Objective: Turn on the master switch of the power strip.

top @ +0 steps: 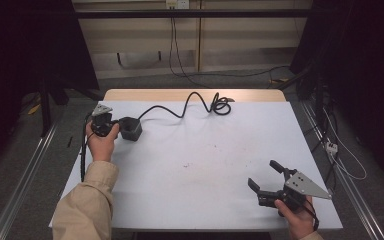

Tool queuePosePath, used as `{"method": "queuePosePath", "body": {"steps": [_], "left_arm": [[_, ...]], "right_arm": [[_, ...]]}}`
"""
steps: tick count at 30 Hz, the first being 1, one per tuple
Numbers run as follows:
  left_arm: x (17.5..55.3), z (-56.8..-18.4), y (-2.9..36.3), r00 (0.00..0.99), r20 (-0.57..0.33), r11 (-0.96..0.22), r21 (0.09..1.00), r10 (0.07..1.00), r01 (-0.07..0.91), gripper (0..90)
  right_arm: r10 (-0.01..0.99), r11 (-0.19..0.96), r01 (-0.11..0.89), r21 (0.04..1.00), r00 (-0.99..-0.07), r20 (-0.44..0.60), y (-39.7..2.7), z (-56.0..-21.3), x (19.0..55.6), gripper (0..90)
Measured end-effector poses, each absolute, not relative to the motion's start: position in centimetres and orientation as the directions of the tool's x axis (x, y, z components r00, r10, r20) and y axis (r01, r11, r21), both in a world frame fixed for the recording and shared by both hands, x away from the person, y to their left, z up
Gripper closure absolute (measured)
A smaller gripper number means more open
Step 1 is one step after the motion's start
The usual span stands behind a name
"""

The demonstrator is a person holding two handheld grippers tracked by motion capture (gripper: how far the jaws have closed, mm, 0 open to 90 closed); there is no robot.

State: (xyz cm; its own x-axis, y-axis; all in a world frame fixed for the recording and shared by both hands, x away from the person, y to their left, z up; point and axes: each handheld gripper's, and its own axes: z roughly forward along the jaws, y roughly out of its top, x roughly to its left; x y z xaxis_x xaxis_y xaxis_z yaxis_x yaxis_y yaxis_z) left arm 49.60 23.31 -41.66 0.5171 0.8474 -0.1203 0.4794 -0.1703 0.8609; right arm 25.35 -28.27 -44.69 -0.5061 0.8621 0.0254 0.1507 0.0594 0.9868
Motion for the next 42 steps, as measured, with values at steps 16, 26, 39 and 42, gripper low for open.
{"method": "queuePosePath", "body": {"steps": [16,26,39,42], "left_arm": [[49.36,-42.03,23.67,0.513,-0.123,-0.176,0.850,0.850,0.496,90.0],[49.42,-42.08,23.62,0.515,-0.128,-0.175,0.849,0.847,0.499,90.0],[49.41,-42.14,23.53,0.509,-0.127,-0.177,0.844,0.851,0.506,90.0],[49.41,-42.16,23.52,0.508,-0.126,-0.177,0.844,0.852,0.507,90.0]], "right_arm": [[0.863,0.058,0.152,0.987,-0.505,0.027,-28.25,-44.66,25.38,3.9],[0.860,0.059,0.151,0.987,-0.510,0.027,-28.20,-44.67,25.41,3.9],[0.859,0.063,0.150,0.987,-0.511,0.023,-28.19,-44.67,25.38,3.9],[0.858,0.064,0.147,0.987,-0.513,0.021,-28.20,-44.65,25.38,3.9]]}}
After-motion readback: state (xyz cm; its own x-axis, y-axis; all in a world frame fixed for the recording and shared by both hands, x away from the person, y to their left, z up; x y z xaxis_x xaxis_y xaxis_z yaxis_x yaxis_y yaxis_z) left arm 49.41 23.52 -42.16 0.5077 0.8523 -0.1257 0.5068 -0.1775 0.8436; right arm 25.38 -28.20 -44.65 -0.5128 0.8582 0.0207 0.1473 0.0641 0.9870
